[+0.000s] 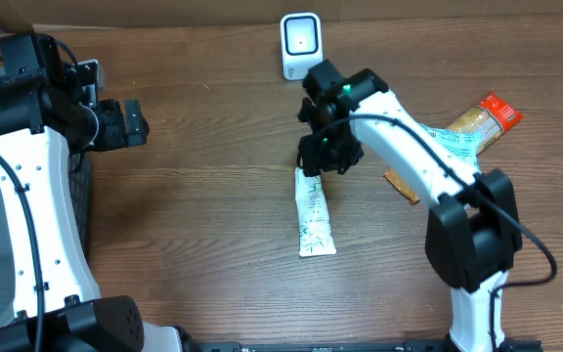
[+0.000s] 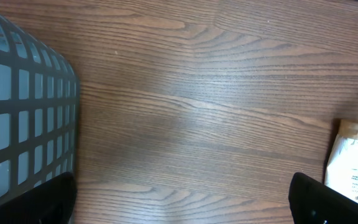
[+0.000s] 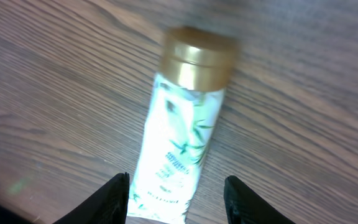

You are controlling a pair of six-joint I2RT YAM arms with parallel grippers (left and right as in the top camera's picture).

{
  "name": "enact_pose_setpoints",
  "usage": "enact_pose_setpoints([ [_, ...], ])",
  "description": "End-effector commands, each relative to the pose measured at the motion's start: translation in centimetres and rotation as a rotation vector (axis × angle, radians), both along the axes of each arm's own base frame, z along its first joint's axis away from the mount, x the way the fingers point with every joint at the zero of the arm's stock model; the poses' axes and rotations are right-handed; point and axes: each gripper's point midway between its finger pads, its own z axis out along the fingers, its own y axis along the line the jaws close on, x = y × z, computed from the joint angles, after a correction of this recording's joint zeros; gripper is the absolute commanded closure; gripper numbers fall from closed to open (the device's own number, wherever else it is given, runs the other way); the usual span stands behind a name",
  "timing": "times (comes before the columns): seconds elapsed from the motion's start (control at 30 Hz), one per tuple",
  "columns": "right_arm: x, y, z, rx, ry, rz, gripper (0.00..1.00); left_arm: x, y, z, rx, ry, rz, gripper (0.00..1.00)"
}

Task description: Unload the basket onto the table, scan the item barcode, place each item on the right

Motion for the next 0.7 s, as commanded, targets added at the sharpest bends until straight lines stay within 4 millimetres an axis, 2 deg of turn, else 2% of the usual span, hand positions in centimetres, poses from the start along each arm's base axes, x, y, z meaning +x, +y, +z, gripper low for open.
enact_pose_setpoints([
  [0.0,-0.6,2.0,2.6,-0.096,-0.156,0.010,0.49,0.2,0.0,0.6,0.011,-0.020,-0.017,0.00],
  [0.17,-1.2,4.1,1.5,-0.253,-0.330,-0.003,0.43,0.2,0.0,0.6,0.011,-0.020,-0.017,0.00],
  [0.27,-1.0,5.2,0.3,-0.342,-0.462,0.025,0.31,0.2,0.0,0.6,0.010,-0.020,-0.017,0.00],
  [0.37,-0.8,5.1,-0.7,-0.393,-0.515,0.036,0.28,0.2,0.0,0.6,0.011,-0.020,-0.017,0.00],
  [0.6,-0.6,4.0,-3.6,-0.480,-0.511,0.059,0.27,0.2,0.0,0.6,0.010,-0.020,-0.017,0.00],
  [0.67,-0.6,4.1,-4.5,-0.490,-0.501,0.065,0.23,0.2,0.0,0.6,0.010,-0.020,-0.017,0.00],
])
